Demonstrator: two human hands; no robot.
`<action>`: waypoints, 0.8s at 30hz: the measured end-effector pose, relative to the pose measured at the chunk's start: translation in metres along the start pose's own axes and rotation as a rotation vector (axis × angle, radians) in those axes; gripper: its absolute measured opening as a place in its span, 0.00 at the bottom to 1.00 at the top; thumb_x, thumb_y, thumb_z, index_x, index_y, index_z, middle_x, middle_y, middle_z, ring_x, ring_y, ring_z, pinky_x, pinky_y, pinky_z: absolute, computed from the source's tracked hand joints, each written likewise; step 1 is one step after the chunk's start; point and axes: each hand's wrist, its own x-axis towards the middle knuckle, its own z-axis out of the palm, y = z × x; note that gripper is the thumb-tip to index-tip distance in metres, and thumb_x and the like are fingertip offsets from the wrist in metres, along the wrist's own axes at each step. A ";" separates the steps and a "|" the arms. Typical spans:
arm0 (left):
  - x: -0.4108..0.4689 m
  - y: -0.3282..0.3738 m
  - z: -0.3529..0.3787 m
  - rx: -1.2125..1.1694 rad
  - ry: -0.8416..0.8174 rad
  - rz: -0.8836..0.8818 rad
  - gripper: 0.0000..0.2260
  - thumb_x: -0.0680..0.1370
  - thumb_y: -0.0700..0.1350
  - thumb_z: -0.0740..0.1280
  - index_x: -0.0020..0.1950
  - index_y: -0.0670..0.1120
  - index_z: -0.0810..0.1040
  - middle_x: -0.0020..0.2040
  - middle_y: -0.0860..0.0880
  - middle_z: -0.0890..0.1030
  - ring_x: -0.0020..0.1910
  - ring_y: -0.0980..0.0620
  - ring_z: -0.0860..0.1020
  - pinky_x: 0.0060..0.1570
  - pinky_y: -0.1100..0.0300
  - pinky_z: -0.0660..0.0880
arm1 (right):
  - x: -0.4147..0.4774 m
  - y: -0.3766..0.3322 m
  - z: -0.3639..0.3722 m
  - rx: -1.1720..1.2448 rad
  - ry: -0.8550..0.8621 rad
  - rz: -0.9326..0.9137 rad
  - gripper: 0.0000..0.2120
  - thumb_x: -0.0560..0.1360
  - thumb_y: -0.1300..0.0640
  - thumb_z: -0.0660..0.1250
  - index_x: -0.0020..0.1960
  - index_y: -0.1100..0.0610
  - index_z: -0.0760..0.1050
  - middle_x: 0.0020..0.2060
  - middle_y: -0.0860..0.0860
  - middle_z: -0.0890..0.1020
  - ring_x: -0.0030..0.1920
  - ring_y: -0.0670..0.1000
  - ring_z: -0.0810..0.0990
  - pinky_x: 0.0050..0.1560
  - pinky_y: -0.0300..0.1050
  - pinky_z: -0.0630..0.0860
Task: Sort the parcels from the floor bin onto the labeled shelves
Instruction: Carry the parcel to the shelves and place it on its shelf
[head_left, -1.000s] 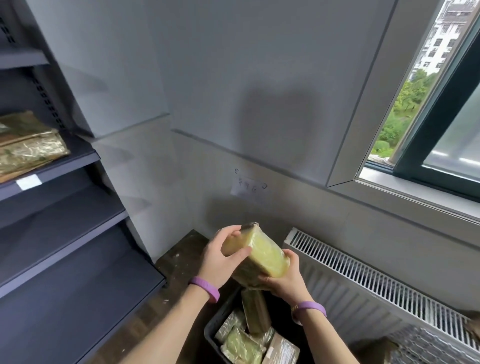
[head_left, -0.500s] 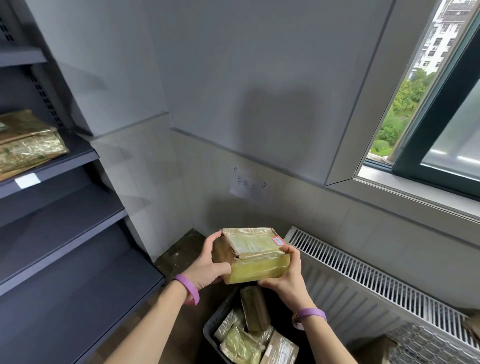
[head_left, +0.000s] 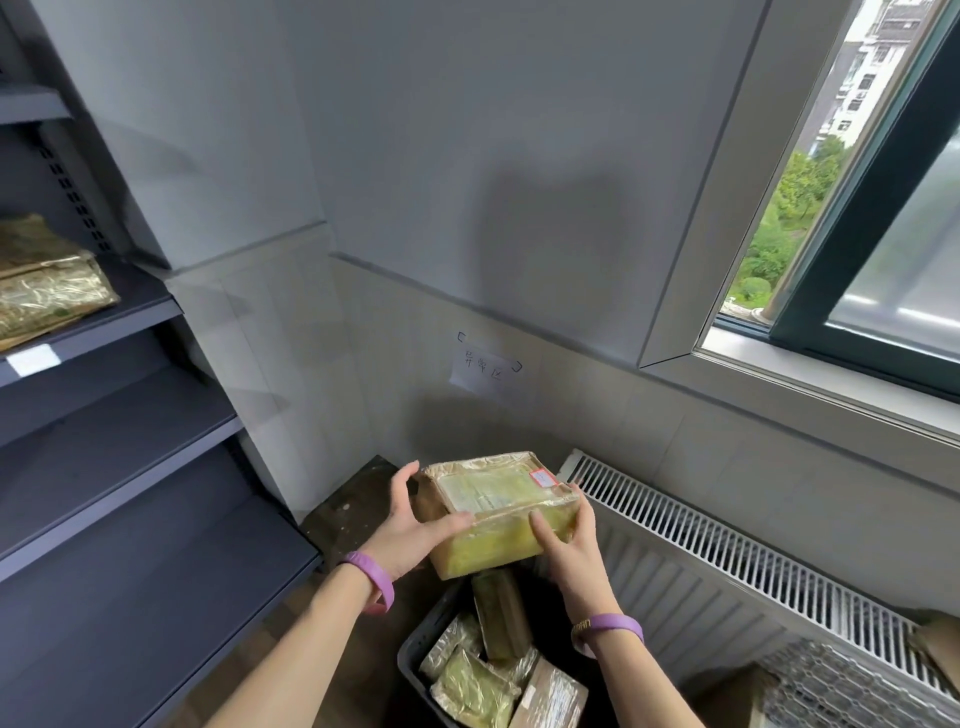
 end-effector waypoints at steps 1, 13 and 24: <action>-0.001 -0.001 0.001 0.032 -0.016 0.026 0.52 0.57 0.62 0.76 0.73 0.62 0.48 0.67 0.53 0.61 0.66 0.54 0.63 0.63 0.56 0.65 | 0.002 0.001 -0.001 0.005 0.015 0.013 0.31 0.73 0.51 0.73 0.71 0.44 0.62 0.69 0.49 0.72 0.67 0.49 0.73 0.70 0.57 0.70; -0.026 -0.024 -0.006 0.032 0.125 0.009 0.23 0.72 0.54 0.72 0.54 0.60 0.58 0.55 0.54 0.73 0.52 0.57 0.74 0.43 0.65 0.69 | 0.015 -0.008 0.022 0.243 -0.065 0.111 0.28 0.74 0.65 0.67 0.67 0.43 0.64 0.65 0.46 0.75 0.62 0.49 0.78 0.52 0.51 0.81; -0.051 -0.029 -0.031 -0.145 0.296 0.006 0.31 0.73 0.48 0.71 0.68 0.62 0.58 0.64 0.51 0.72 0.60 0.49 0.75 0.60 0.43 0.74 | -0.016 -0.038 0.077 -0.243 -0.496 -0.143 0.46 0.73 0.60 0.73 0.73 0.33 0.46 0.73 0.42 0.63 0.73 0.47 0.64 0.73 0.54 0.65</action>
